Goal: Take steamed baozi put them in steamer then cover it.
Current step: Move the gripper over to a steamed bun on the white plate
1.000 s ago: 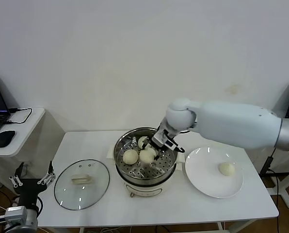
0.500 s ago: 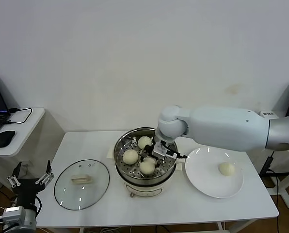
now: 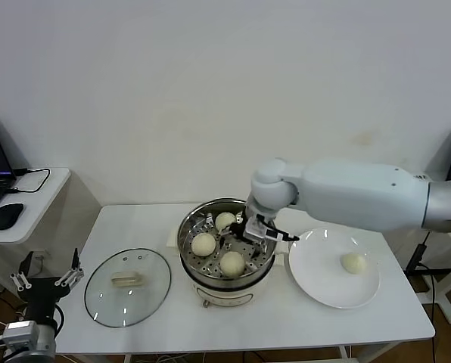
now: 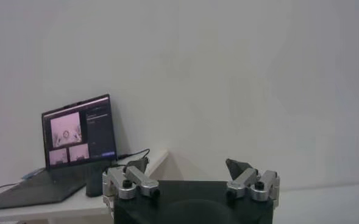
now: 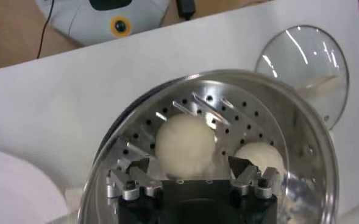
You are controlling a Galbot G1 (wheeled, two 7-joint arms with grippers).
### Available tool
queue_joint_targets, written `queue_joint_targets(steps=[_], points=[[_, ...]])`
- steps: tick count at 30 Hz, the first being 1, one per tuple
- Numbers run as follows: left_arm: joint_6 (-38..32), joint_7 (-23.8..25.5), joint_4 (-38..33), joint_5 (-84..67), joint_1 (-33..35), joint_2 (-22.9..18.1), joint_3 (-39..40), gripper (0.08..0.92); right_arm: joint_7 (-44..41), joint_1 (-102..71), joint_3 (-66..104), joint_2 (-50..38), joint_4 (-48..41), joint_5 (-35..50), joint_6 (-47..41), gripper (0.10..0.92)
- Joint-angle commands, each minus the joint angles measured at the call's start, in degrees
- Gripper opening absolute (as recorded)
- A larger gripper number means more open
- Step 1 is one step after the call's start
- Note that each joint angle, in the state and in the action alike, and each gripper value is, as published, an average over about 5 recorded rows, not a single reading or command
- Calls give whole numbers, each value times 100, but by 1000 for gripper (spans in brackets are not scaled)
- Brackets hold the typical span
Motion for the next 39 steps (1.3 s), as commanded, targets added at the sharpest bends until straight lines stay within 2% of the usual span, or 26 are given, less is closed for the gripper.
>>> queue_joint_targets(steps=[1,6,11,15,20,30,39], points=[[9,7,5,-5,-21,43,10,823,-236,342,252,-612,38,405,-603,823],[7,17,22,-6,-51,115,50,823,-396,370,521,-1402,123,835,-1715,823],[16,28,16,-40,-96,213,73,823,-487,136,764,-2492,285,822,-2385,823],[18,29,18,-50,-129,258,130,823,-511,-408,1103,-3198,240,529,-2483,823],[15,27,23,-37,-139,268,223,823,-567,-1437,1797,-3731,-46,-31,-2154,823],[-63,40,20,-27,-59,234,290,823,-540,-4176,4258,-3771,-649,-980,-1685,823],[-131,61,20,-31,22,176,229,823,-493,-4808,4831,-3265,-1408,-1608,-1441,823]])
